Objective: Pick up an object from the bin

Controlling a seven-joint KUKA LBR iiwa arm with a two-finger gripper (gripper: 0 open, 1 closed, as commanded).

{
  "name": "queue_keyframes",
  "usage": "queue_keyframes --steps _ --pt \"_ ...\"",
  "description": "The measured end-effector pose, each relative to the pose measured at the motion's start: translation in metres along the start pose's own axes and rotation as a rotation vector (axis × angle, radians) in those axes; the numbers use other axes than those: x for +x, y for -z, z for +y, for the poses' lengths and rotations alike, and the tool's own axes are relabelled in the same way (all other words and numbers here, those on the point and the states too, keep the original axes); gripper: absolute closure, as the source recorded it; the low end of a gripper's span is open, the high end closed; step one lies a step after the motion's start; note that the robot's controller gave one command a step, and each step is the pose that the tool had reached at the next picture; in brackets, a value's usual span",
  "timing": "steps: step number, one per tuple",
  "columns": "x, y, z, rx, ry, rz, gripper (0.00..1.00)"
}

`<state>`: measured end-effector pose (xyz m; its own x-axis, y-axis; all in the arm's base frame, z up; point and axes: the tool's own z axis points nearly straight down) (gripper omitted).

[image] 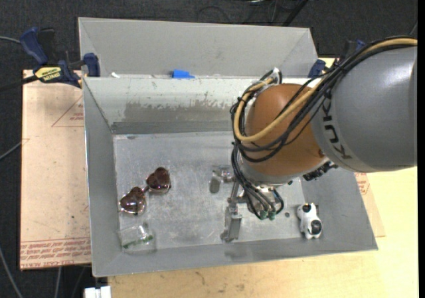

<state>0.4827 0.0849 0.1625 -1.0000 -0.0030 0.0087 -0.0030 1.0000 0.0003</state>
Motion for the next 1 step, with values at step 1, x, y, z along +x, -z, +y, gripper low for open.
queue_keyframes --steps 1 --pt "-0.0018 0.0044 -0.0005 -0.001 -0.003 -0.008 0.00"
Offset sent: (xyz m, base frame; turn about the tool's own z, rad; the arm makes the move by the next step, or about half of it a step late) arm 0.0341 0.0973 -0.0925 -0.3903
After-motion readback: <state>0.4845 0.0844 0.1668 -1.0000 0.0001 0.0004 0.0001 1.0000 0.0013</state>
